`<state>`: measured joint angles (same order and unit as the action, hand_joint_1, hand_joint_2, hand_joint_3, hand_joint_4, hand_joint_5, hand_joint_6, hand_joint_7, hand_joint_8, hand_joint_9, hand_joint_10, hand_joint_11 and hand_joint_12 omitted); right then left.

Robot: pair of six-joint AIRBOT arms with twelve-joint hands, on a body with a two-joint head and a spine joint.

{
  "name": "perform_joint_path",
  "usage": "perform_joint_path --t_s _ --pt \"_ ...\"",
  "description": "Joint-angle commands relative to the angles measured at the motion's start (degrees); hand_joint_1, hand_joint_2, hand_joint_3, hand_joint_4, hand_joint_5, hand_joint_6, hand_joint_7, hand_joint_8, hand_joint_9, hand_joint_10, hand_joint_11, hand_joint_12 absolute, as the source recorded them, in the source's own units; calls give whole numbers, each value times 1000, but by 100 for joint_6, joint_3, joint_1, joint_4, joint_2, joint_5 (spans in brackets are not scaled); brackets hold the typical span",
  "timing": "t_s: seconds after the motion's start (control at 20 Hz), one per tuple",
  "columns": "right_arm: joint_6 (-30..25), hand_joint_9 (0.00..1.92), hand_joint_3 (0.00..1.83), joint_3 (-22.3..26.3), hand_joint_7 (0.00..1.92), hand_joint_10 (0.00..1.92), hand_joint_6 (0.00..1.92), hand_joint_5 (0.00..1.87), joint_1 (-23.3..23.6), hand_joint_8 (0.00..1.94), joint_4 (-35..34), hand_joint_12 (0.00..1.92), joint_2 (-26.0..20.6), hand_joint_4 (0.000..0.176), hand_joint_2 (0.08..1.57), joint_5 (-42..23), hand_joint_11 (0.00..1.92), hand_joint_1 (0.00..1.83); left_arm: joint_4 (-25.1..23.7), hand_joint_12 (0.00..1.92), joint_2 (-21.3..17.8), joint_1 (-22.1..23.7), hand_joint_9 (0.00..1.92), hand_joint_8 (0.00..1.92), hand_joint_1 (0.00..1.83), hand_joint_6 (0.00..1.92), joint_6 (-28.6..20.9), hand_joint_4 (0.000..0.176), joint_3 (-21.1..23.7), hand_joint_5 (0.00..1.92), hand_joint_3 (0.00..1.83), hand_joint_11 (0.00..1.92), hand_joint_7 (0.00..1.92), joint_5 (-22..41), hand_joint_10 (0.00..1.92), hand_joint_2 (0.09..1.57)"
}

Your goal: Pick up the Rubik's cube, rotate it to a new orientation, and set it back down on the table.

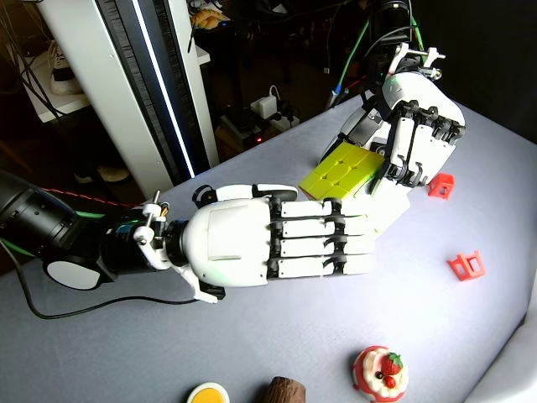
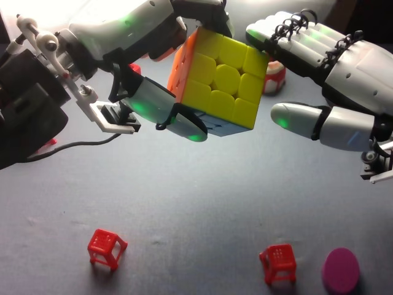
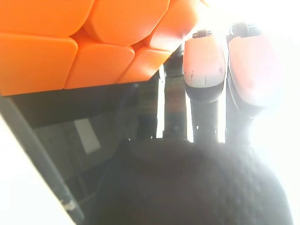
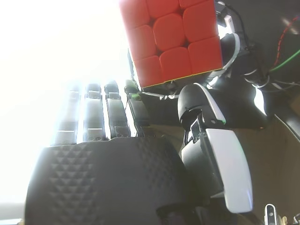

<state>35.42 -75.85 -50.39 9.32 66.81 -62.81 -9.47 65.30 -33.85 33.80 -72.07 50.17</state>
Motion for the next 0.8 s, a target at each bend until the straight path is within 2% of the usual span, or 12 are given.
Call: perform_joint_path --t_s 0.0,0.05,0.1,0.15,0.2,0.35,0.45,0.55,0.6,0.65,0.7,0.75 --pt "-31 0 0 24 0 0 0 0 80 0 -93 16 21 0 1376 -674 26 56 183 1921 -13 105 1317 1796 1237 1567 -73 0 3 851 1287 1423 1007 889 1921 614" --pt "-31 31 2 43 0 0 0 0 80 0 -69 671 20 0 1396 -676 4 19 184 1921 -13 103 1317 1788 1236 1594 -73 0 1 844 1299 1419 1015 889 1921 611" --pt "-31 143 4 83 0 63 0 0 80 0 -26 1202 16 0 1407 -678 0 4 193 1921 -20 100 1341 1821 1232 1613 -73 0 0 837 1316 1440 1012 891 1921 614" --pt "-31 35 0 112 0 515 0 0 80 0 -10 1464 14 0 1409 -681 0 19 206 1921 -24 98 1352 1835 1234 1620 -73 0 0 841 1332 1456 1014 900 1921 609" --pt "-31 6 0 149 15 768 0 0 80 5 8 1631 14 0 1401 -692 0 56 219 1921 -30 93 1332 1829 1232 1665 -73 0 0 836 1367 1437 1030 920 1921 598" --pt "-31 0 0 270 39 739 0 0 79 12 60 1665 -8 0 1400 -766 0 40 250 1921 -50 77 1266 1912 1217 1770 -68 0 1 872 1478 1375 1031 944 1921 579" --pt "-31 0 0 342 3 778 0 1 73 0 69 1661 -21 0 1387 -805 0 88 281 1921 -53 67 1154 1921 1208 1708 -58 0 0 879 1409 1266 969 962 1921 605" --pt "-31 0 0 414 18 1029 0 0 5 7 70 1765 -80 0 1381 -849 0 63 289 1921 -61 64 1075 1921 1203 1672 -58 0 1 913 1381 1210 917 969 1921 614" --pt "-31 0 0 444 41 1165 41 23 -32 345 70 1828 -101 0 1391 -866 0 33 294 1921 -67 57 926 1912 1344 1661 -58 0 1 886 1348 1129 857 976 1921 621" --pt "-31 0 0 472 7 1353 118 60 -50 837 70 1896 -128 0 1389 -885 0 83 302 1921 -71 53 823 1915 1360 1606 -58 0 2 864 1233 1040 773 983 1921 684" --pt "-31 0 0 492 1 1401 320 11 -57 998 70 1916 -164 0 1399 -904 0 64 308 1921 -73 50 894 1920 1235 1590 -57 0 3 901 1248 1059 809 986 1921 674" --pt "-31 0 0 515 0 1528 358 1 -75 1117 57 1920 -182 0 1394 -953 0 91 310 1921 -75 48 970 1921 1205 1625 -57 0 5 910 1298 1116 849 987 1921 651"
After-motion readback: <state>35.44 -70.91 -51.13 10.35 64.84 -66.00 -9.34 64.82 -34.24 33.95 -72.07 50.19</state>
